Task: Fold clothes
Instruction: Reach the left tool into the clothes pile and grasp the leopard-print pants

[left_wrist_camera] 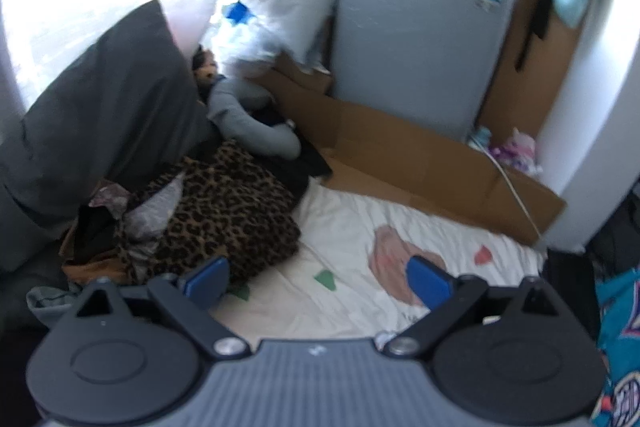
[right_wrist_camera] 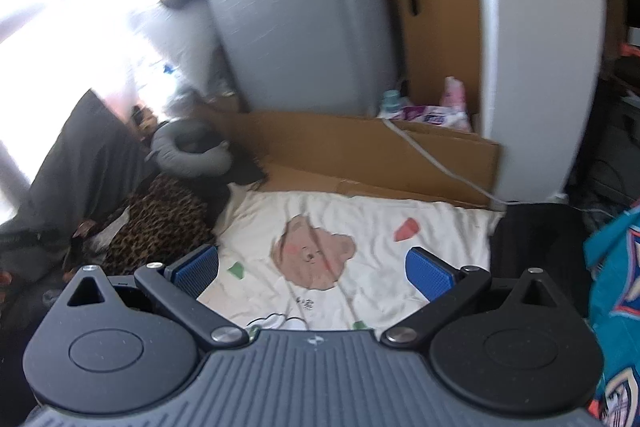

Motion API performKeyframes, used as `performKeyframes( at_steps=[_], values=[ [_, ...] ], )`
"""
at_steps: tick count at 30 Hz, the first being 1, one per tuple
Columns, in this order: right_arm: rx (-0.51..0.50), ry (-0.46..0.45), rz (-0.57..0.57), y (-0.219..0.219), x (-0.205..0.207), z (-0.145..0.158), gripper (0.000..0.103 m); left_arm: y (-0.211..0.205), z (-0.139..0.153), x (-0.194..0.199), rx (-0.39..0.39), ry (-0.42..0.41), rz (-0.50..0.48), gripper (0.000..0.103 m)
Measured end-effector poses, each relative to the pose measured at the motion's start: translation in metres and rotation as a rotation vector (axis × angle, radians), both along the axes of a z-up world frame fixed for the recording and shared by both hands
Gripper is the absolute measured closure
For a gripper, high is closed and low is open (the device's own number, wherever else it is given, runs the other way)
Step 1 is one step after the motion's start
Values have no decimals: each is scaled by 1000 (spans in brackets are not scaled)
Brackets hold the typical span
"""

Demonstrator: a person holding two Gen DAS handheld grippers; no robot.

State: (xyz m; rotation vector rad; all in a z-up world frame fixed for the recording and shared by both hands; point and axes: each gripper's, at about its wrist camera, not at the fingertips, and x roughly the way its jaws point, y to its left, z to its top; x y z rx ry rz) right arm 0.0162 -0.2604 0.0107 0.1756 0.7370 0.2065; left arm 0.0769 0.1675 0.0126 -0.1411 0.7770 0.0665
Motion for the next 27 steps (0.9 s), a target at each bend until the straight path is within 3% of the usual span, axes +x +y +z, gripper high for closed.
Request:
performKeyframes(
  at_steps=[4,8,10,12,19,22,27],
  values=[
    [48,18,68,5,23,-9,1,19,-6,15,-11,-2,24,10],
    [75,26,65,6,42,-23,4,30,-15,26,-3,-8,25,16],
    [83,39,69,5,53,-30,21,36,-19,32,7,-18,21,23],
    [85,55,87,6,66,-37,29,42,-23,38,17,-37,23,34],
    [92,59,114,10,102,-62,24,72,-46,67,30,-33,90,39],
    [143,48,135,12,114,-75,12,85,-60,80,34,-38,101,31],
    [82,109,144,25,135,-103,10,95,-90,102,97,-36,124,26]
  ],
)
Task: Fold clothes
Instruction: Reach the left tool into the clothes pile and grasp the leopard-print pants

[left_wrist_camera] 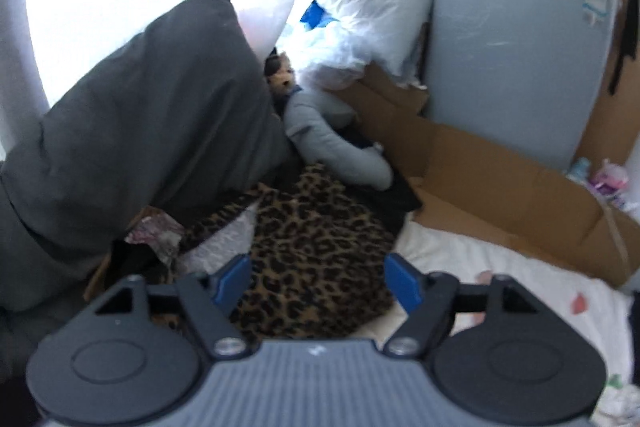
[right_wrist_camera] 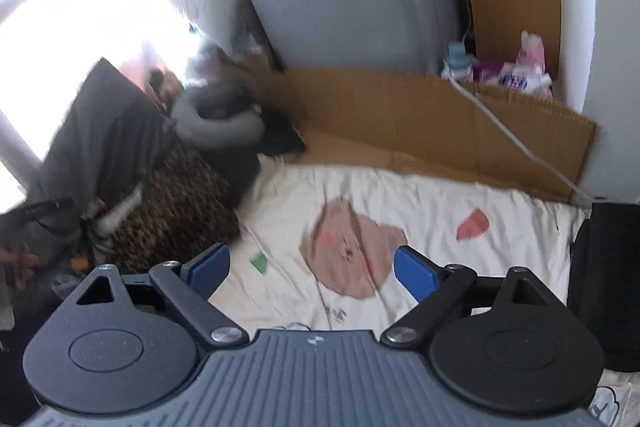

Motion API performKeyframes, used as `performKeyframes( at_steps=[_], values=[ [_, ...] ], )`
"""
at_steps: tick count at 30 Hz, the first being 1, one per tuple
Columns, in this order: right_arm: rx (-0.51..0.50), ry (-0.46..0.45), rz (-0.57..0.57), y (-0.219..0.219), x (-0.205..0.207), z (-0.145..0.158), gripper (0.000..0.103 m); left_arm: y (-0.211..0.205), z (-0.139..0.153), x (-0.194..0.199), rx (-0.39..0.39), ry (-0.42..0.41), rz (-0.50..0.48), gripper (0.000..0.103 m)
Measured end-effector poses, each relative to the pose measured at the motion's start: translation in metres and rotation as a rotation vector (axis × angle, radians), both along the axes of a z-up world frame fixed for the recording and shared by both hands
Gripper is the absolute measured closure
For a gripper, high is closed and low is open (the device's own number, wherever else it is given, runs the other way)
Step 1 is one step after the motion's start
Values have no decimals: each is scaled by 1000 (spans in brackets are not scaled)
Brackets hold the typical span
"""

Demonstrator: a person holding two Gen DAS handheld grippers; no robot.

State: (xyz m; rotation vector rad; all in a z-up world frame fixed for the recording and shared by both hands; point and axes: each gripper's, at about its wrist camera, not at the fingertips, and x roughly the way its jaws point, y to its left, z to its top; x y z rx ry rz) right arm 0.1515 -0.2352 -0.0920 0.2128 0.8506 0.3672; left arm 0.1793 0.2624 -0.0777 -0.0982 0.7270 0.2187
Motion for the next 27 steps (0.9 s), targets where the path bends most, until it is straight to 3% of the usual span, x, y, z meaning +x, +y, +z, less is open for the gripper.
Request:
performKeyframes(
  at_steps=[4,10,17,25,27],
  values=[
    [-64,-2,-22,2,15,-17,10,5,-30,24,-4,37,0,22],
    [-63,37,7,-2,36,-55,10,22,-67,53,45,1,22,19],
    [-125,43,45,1,33,-99,11,56,-110,82,-10,9,74,25],
    [-83,43,85,-3,24,-113,11,85,-144,93,-52,40,134,32],
    [-76,41,95,-2,20,-117,11,86,-149,98,-29,50,122,33]
  ],
)
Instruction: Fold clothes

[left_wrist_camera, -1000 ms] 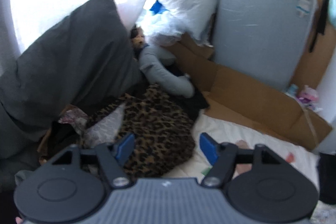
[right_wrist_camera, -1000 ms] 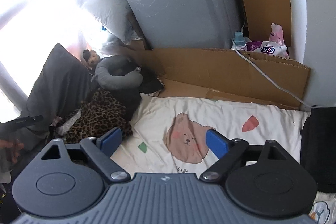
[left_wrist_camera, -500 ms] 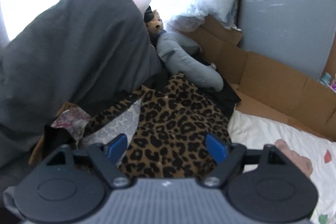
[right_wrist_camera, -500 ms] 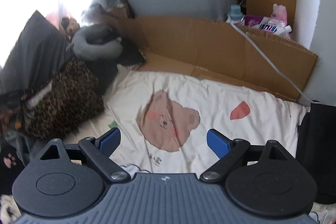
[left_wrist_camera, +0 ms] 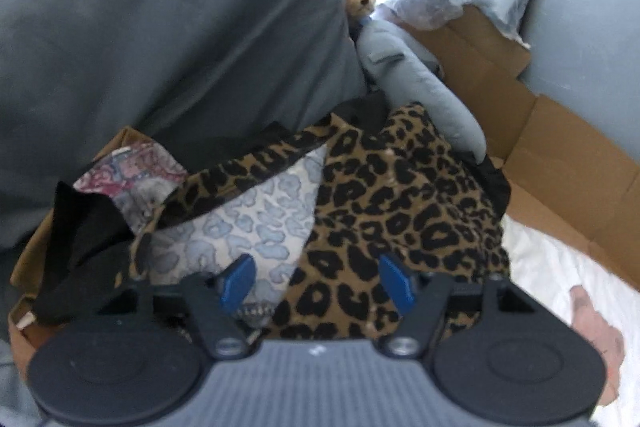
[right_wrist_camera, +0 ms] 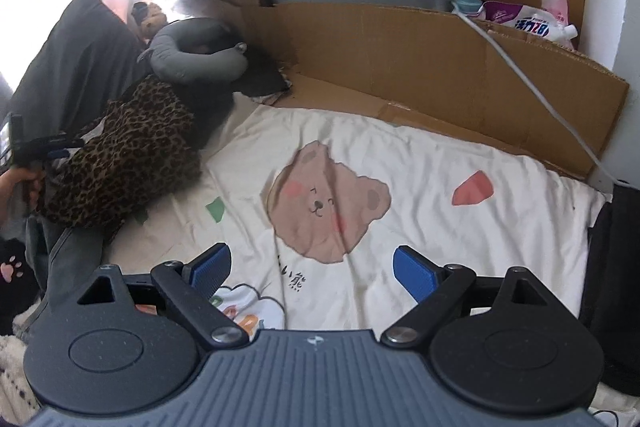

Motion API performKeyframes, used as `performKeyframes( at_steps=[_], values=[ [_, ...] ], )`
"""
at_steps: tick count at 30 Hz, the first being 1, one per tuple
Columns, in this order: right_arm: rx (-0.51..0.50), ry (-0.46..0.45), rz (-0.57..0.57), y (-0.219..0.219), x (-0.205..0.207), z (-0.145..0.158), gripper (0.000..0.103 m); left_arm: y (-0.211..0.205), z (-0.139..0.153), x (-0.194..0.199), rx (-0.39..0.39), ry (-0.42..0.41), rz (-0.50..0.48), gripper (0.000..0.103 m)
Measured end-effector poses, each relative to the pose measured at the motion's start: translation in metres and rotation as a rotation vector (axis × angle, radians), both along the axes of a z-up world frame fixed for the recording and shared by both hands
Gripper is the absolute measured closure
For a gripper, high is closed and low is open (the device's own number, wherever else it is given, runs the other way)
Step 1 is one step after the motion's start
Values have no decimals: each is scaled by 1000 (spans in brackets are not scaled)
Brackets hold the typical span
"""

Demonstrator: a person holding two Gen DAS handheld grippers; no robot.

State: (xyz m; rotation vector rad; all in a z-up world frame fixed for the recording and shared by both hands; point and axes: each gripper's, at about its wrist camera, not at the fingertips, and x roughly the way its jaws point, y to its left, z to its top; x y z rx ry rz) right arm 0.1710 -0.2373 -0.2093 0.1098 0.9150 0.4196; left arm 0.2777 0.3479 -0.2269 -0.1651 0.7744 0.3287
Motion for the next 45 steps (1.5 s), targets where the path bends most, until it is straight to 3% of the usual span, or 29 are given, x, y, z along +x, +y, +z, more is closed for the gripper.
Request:
performKeyframes(
  at_steps=[5,10,12,14,17,24,32,45],
  values=[
    [10,44,-43,-6,-2,-24,11,0,-12,18,30,24,-50,36],
    [17,80,-106,-17,-2,-48,11,1,-20,39,20,66,-127,59],
    [25,70,-127,-18,-4,-54,11,3,-23,44,-4,80,-134,80],
    [37,56,-142,-20,-6,-59,11,2,-25,45,-34,90,-146,93],
    [46,28,-132,-20,-11,-59,11,-6,-23,40,-14,94,-202,100],
    [67,32,-107,-17,-13,-58,11,-30,-3,14,-61,60,-244,102],
    [125,76,-100,-11,-11,-68,11,-82,17,-29,-173,21,-287,102],
    [222,152,-89,7,-13,-97,11,-184,-26,-88,-351,73,-439,102]
  ],
)
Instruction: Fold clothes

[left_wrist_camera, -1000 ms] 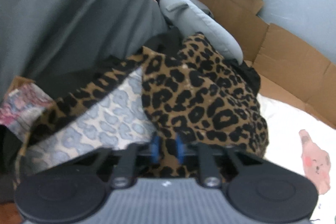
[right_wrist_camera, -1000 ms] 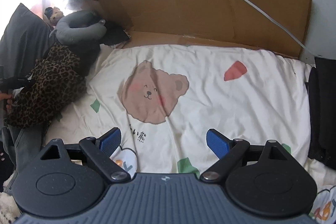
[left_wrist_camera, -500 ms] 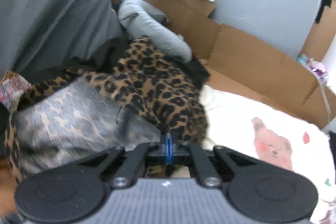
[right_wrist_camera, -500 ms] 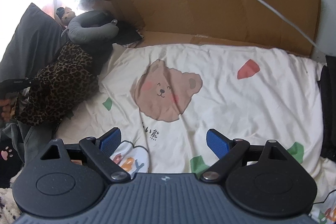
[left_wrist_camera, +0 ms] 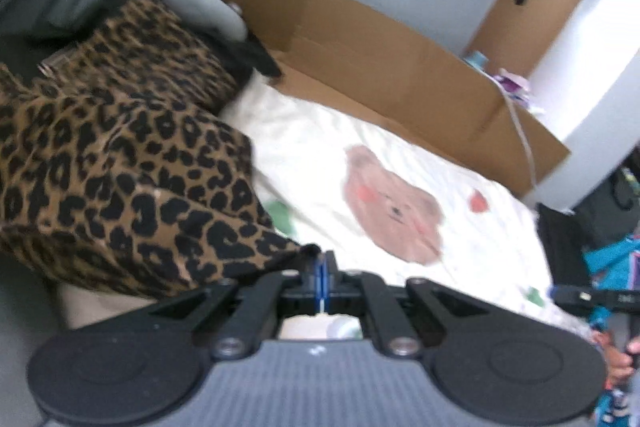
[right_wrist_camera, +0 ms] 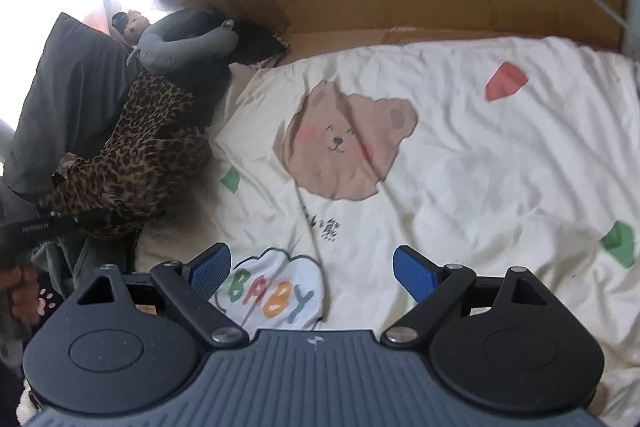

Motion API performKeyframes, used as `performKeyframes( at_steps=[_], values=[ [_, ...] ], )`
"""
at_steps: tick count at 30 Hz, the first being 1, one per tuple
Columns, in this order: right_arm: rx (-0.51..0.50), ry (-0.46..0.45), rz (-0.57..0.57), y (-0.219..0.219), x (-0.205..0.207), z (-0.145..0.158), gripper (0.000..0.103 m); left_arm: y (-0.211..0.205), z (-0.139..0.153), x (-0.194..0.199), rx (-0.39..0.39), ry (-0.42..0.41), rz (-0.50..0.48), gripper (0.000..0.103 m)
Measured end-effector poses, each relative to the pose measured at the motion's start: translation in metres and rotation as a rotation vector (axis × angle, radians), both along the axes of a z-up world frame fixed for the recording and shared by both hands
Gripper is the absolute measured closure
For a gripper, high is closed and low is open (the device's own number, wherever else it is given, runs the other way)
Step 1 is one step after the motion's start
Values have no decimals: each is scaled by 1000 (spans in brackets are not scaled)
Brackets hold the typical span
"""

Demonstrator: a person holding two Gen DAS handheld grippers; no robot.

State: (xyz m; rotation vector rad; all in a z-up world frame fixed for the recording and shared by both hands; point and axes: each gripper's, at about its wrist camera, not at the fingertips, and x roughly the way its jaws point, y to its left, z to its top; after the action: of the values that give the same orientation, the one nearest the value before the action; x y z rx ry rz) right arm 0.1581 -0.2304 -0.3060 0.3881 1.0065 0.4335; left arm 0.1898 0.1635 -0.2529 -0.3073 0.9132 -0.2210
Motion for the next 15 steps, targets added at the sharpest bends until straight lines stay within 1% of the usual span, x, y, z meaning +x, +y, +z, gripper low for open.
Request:
performKeyframes(
  at_steps=[5,9,13,15],
  values=[
    [65,37,33,19,4,-9,11,-26,-12,-11,-37,21,-59,103],
    [128,83,70,36,11,-15,11,-42,-19,-17,-76,29,-86,103],
    [239,168,90,56,23,-26,11,-61,-23,-25,-96,29,-138,103],
    [282,209,104,68,27,-31,11,-68,-26,-25,-121,34,-158,103]
  ],
)
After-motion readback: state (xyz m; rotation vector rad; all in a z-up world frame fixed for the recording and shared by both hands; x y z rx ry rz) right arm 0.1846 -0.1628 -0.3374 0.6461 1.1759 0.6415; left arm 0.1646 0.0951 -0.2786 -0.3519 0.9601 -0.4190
